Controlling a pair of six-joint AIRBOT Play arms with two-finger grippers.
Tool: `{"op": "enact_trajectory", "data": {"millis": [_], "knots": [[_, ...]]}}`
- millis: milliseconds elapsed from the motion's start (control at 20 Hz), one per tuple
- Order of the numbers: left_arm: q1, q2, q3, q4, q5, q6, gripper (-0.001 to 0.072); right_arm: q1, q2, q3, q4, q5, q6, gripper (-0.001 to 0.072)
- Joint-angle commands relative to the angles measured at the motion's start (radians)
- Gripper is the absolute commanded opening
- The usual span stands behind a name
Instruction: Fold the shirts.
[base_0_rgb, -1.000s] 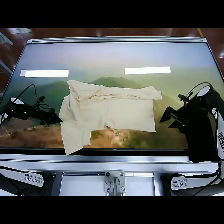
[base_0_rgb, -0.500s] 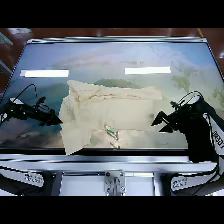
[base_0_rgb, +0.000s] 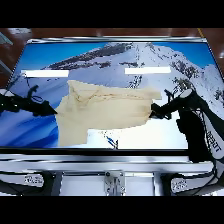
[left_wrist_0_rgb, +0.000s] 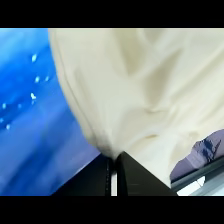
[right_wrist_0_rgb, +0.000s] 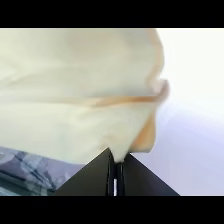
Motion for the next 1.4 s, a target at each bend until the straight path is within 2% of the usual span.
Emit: {"op": "enact_trajectory", "data": {"millis": [0,100,200,300,400,450,550,600,650,800,1000,1150,1350], "knots": [[-0.023,0.163,0.164,-0.039,0.008,0.024,0.0036,0.047,0.134,0.185,0.016,0.043,-0.139,0.006],[-0.068,0.333,0.286,-0.044,0.07,0.024,0.0036,0.059,0.275,0.364,0.014,0.036,-0.175,0.0061],[-0.099,0.535,0.412,-0.045,0.23,-0.039,0.0037,0.059,0.426,0.562,-0.004,-0.01,-0.175,0.0061],[-0.098,0.71,0.507,-0.037,0.395,-0.046,0.0037,0.06,0.576,0.721,-0.08,-0.087,-0.175,0.0061],[-0.088,0.877,0.563,-0.007,0.513,-0.047,0.0037,0.059,0.718,0.8,-0.167,-0.131,-0.109,0.006],[-0.083,0.948,0.571,0.013,0.522,-0.05,0.0037,0.059,0.784,0.818,-0.216,-0.124,-0.064,0.0061],[-0.072,1.057,0.572,0.119,0.472,-0.189,0.0036,0.059,0.895,0.819,-0.302,-0.075,0.003,0.0061],[-0.063,1.103,0.572,0.211,0.399,-0.261,0.0037,0.059,0.941,0.82,-0.346,-0.009,0.005,0.0061],[-0.056,1.137,0.573,0.3,0.319,-0.29,0.0037,0.059,0.978,0.82,-0.39,0.075,0.008,0.0061],[-0.049,1.201,0.574,0.446,0.129,-0.29,0.0037,0.059,1.038,0.82,-0.476,0.307,0.026,0.0061],[-0.049,1.197,0.571,0.457,-0.035,-0.288,0.0037,0.059,1.053,0.814,-0.537,0.484,0.069,0.0061],[-0.049,1.158,0.544,0.457,-0.147,-0.225,0.0036,0.059,1.049,0.737,-0.62,0.569,0.106,0.0061],[-0.049,1.096,0.352,0.456,-0.159,-0.214,0.0036,0.059,1.012,0.485,-0.678,0.551,0.117,0.0061]]}}
